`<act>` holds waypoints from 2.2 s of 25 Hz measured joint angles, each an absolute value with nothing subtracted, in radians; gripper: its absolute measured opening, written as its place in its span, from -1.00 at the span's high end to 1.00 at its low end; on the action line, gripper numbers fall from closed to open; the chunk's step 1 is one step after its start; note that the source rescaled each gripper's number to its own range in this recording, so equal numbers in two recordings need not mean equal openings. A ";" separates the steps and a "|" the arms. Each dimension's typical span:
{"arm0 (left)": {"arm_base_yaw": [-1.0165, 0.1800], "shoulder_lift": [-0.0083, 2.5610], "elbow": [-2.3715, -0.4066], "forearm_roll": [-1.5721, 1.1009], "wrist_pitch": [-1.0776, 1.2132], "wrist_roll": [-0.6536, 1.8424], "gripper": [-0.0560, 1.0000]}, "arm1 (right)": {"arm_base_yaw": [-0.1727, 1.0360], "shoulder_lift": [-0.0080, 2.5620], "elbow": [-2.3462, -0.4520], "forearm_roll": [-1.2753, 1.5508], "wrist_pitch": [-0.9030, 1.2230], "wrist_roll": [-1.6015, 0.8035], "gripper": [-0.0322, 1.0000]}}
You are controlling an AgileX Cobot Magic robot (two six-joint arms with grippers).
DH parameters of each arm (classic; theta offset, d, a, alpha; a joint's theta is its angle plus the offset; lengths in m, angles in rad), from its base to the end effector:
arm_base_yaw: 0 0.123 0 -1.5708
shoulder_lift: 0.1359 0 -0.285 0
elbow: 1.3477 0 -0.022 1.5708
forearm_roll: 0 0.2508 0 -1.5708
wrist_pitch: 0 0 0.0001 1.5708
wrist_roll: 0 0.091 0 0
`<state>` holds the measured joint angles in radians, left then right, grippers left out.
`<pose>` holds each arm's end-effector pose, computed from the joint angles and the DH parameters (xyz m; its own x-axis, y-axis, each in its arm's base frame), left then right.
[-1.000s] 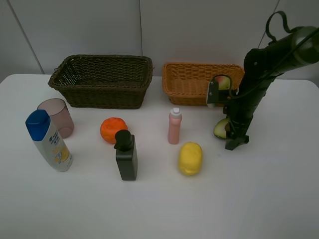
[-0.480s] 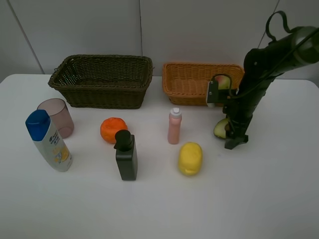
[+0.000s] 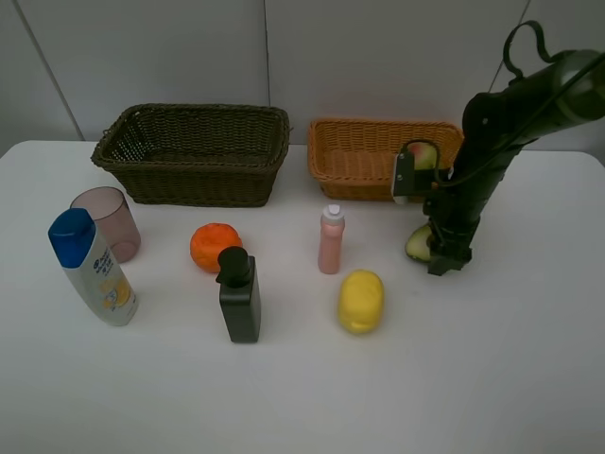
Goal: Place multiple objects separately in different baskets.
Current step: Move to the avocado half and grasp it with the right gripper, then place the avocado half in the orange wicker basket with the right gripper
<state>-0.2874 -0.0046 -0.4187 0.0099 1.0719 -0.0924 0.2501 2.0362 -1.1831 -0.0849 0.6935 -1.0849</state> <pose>0.0026 0.0000 0.2535 -0.5328 0.0662 -0.8437 0.2306 0.9706 -0.0695 0.3572 0.0861 0.1097 -0.1728 -0.9849 0.0031 -0.9773 0.1711 -0.1251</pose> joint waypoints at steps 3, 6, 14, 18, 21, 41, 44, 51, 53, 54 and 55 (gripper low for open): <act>-0.287 -0.005 -0.419 0.010 1.072 -0.092 -0.99 | 0.250 2.036 -1.183 -0.073 0.696 -1.085 0.04; -0.287 -0.005 -0.419 0.010 1.072 -0.092 -0.99 | 0.247 2.036 -1.183 -0.044 0.696 -1.085 0.04; -0.287 -0.005 -0.419 0.010 1.072 -0.092 -0.99 | 0.244 2.036 -1.183 -0.034 0.696 -1.085 0.04; -0.287 -0.005 -0.419 0.010 1.072 -0.092 -0.99 | 0.244 2.036 -1.183 -0.034 0.696 -1.085 0.04; -0.287 -0.005 -0.419 0.010 1.072 -0.092 -0.99 | 0.244 2.036 -1.183 -0.034 0.696 -1.085 0.04; -0.287 -0.005 -0.419 0.010 1.072 -0.092 -0.99 | 0.244 2.020 -1.183 -0.031 0.716 -1.085 0.04; -0.287 -0.005 -0.419 0.010 1.072 -0.092 -0.99 | 0.244 2.000 -1.183 -0.028 0.756 -1.085 0.05; -0.287 -0.005 -0.419 0.010 1.072 -0.092 -0.99 | 0.244 1.937 -1.183 0.000 0.838 -1.084 0.05; -0.287 -0.005 -0.419 0.010 1.072 -0.092 -0.99 | 0.244 1.909 -1.183 0.022 0.845 -1.084 0.05; -0.287 -0.005 -0.419 0.010 1.072 -0.092 -0.99 | 0.244 1.894 -1.183 0.035 0.847 -1.084 0.05; -0.287 -0.005 -0.419 0.010 1.072 -0.092 -0.99 | 0.244 1.882 -1.183 0.050 0.847 -1.084 0.05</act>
<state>-0.2874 -0.0046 -0.4187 0.0099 1.0719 -0.0924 0.2442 1.8817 -1.1831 0.0502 0.8465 -1.0842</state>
